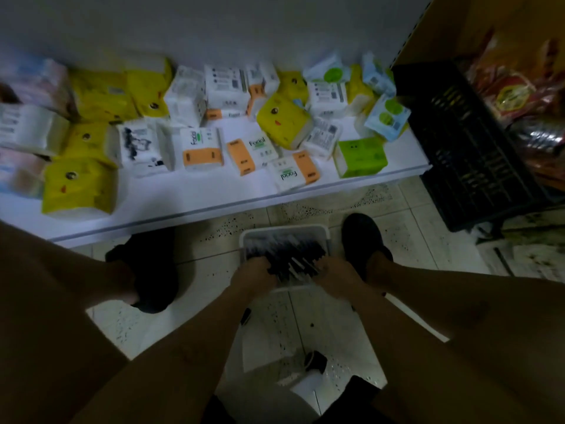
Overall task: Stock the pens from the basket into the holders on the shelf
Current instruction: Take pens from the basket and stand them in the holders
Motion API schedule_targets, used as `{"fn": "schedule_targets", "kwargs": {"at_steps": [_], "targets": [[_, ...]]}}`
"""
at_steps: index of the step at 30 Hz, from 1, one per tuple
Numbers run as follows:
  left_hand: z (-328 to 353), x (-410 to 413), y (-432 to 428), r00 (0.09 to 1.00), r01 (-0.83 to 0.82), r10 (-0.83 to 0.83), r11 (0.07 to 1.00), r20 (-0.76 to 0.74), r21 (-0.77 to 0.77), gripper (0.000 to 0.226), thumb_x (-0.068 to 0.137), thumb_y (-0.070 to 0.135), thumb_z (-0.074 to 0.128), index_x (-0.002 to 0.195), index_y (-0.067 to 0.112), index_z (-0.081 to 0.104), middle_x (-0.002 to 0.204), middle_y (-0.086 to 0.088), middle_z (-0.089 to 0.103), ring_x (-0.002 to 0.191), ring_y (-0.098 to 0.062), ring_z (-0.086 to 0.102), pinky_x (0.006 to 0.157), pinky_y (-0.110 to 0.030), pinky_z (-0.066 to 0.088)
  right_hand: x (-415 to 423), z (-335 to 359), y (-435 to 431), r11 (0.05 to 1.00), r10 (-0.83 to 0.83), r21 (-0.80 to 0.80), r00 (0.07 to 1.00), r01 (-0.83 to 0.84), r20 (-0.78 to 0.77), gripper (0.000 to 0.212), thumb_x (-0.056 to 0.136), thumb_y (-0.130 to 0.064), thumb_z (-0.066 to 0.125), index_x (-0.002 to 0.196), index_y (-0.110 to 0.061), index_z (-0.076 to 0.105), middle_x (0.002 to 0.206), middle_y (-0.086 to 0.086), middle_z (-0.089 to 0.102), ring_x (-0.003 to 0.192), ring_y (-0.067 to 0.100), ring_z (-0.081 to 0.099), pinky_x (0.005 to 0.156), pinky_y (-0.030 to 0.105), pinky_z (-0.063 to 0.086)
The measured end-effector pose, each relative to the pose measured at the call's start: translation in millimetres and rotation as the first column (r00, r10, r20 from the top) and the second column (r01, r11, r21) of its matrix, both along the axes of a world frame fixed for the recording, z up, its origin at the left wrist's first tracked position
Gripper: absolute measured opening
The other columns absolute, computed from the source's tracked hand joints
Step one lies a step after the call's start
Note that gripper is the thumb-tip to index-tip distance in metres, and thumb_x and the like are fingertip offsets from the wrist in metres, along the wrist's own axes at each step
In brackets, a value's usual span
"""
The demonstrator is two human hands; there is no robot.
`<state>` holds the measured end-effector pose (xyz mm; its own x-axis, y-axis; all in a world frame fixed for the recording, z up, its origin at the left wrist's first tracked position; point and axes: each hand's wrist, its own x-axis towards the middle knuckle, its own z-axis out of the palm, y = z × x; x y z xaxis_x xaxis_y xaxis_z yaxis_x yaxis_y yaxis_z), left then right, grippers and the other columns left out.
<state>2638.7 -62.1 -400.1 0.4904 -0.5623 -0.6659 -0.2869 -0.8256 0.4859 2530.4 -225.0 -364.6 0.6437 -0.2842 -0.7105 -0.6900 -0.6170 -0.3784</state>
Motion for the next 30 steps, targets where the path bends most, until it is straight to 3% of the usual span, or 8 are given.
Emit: {"fn": "schedule_targets", "kwargs": {"at_steps": [3, 7, 12, 16, 19, 24, 28, 30], "targets": [[-26.1, -8.2, -3.5, 0.997, 0.011, -0.008, 0.998, -0.070, 0.055, 0.031, 0.097, 0.019, 0.047, 0.120, 0.004, 0.060, 0.118, -0.016, 0.062, 0.105, -0.030, 0.058, 0.082, -0.032, 0.048, 0.0, -8.3, -8.4, 0.999, -0.033, 0.016, 0.999, 0.034, -0.025, 0.026, 0.099, -0.018, 0.053, 0.113, 0.003, 0.060, 0.097, 0.022, 0.059, 0.084, 0.034, 0.055, 0.080, 0.046, 0.049], [-55.4, -11.3, -6.0, 0.990, 0.108, -0.094, 0.986, -0.108, 0.131, 0.035, 0.100, 0.025, 0.041, 0.128, 0.010, 0.056, 0.130, -0.011, 0.057, 0.116, -0.028, 0.054, 0.096, -0.033, 0.046, -4.4, -20.9, -15.3, 0.999, -0.003, 0.053, 1.000, 0.002, 0.004, 0.018, 0.101, -0.017, 0.046, 0.112, -0.018, 0.060, 0.094, 0.002, 0.055, 0.081, 0.024, 0.053, 0.080, 0.038, 0.043], [-73.2, -8.3, -12.4, 0.975, 0.146, -0.111, 0.973, -0.193, 0.179, 0.039, 0.100, 0.033, 0.037, 0.129, 0.013, 0.055, 0.126, -0.009, 0.057, 0.110, -0.026, 0.056, 0.087, -0.032, 0.047, -9.0, -53.1, -7.6, 1.000, -0.008, -0.020, 0.996, 0.007, -0.094, 0.031, 0.100, -0.016, 0.046, 0.127, -0.003, 0.054, 0.118, 0.013, 0.056, 0.095, 0.021, 0.053, 0.079, 0.027, 0.043], [-76.5, -0.7, -22.5, 0.967, -0.097, 0.127, 0.985, -0.221, 0.140, 0.028, 0.093, 0.031, 0.056, 0.083, 0.008, 0.069, 0.085, -0.011, 0.067, 0.081, -0.023, 0.063, 0.075, -0.035, 0.052, 6.2, -77.8, 12.0, 0.999, -0.032, -0.017, 0.999, 0.032, -0.014, 0.026, 0.099, -0.014, 0.045, 0.110, -0.001, 0.064, 0.109, 0.015, 0.064, 0.098, 0.027, 0.061, 0.081, 0.027, 0.048], [-71.0, 3.5, -20.6, 0.916, -0.341, 0.352, 0.936, -0.191, 0.090, 0.040, 0.083, 0.040, 0.071, 0.054, 0.020, 0.052, 0.054, 0.000, 0.048, 0.053, -0.013, 0.048, 0.050, -0.024, 0.038, 18.9, -93.3, 25.3, 0.996, -0.008, -0.088, 0.997, 0.014, 0.071, 0.024, 0.096, -0.017, 0.049, 0.109, -0.007, 0.067, 0.105, 0.012, 0.067, 0.095, 0.023, 0.062, 0.075, 0.024, 0.046], [-58.7, 12.4, -12.3, 0.839, -0.456, 0.465, 0.884, -0.283, 0.101, 0.024, 0.082, 0.025, 0.074, 0.063, 0.016, 0.061, 0.062, -0.001, 0.063, 0.050, -0.004, 0.055, 0.047, -0.014, 0.044, 30.7, -109.1, 38.3, 0.978, 0.112, -0.175, 0.994, -0.113, -0.018, 0.033, 0.095, -0.022, 0.047, 0.123, -0.014, 0.061, 0.126, 0.010, 0.058, 0.117, 0.028, 0.052, 0.098, 0.038, 0.046], [-49.2, 14.8, -9.4, 0.811, -0.483, 0.502, 0.864, -0.301, 0.139, 0.027, 0.094, 0.021, 0.060, 0.068, 0.014, 0.061, 0.069, -0.007, 0.062, 0.064, -0.016, 0.056, 0.067, -0.027, 0.048, 25.5, -113.4, 41.1, 0.950, 0.175, -0.243, 0.979, -0.195, -0.103, 0.039, 0.096, -0.028, 0.046, 0.133, -0.017, 0.053, 0.140, 0.010, 0.046, 0.132, 0.030, 0.037, 0.111, 0.042, 0.032], [-45.5, 17.3, -7.7, 0.819, -0.469, 0.498, 0.867, -0.284, 0.168, 0.025, 0.098, 0.020, 0.052, 0.086, 0.004, 0.066, 0.074, -0.009, 0.062, 0.058, -0.013, 0.052, 0.055, -0.022, 0.045, 26.0, -114.5, 42.3, 0.947, 0.191, -0.244, 0.977, -0.209, -0.097, 0.038, 0.097, -0.028, 0.045, 0.132, -0.017, 0.054, 0.141, 0.009, 0.045, 0.132, 0.030, 0.036, 0.111, 0.042, 0.030]]}}
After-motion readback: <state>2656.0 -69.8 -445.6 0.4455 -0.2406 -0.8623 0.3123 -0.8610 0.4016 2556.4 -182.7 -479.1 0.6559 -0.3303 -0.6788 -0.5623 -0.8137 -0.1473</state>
